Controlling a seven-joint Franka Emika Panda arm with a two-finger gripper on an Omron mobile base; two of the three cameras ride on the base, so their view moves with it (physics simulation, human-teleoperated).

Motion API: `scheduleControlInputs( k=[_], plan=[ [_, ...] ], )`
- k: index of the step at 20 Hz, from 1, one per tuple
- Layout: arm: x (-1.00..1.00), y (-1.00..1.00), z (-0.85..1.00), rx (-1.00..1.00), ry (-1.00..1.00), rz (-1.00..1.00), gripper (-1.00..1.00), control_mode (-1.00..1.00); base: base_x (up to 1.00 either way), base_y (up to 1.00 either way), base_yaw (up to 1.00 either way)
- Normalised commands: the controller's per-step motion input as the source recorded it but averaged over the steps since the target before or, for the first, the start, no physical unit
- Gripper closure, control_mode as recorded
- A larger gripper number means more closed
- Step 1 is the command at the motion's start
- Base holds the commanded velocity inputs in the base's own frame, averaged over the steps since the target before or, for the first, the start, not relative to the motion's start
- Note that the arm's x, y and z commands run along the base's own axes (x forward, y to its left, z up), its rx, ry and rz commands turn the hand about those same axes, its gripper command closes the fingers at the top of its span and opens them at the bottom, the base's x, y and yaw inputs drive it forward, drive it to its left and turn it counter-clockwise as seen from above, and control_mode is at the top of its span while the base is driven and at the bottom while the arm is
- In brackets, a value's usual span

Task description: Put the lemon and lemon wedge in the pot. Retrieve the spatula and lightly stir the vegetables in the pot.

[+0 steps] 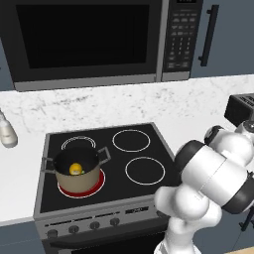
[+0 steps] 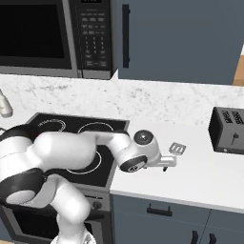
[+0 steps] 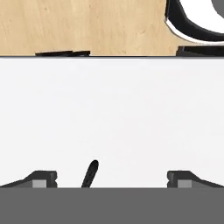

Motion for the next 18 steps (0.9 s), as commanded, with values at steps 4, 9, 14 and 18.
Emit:
scheduleControlInputs(
  k=[4,9,14,18],
  plan=[
    [0.57,0.0,-0.15,0.0,0.0,-0.29,-1.0,-1.0,0.0,0.0,0.0],
    [0.39,0.0,-0.19,0.03,0.0,-0.26,-1.0,-1.0,0.0,0.0,0.0],
    [0.11,0.24,-0.04,0.12,0.0,-0.16,-1.0,-1.0,0.0,0.0,0.0],
    [0.18,0.31,0.0,0.13,0.0,-0.15,-1.0,-1.0,0.0,0.0,0.0]
  ],
)
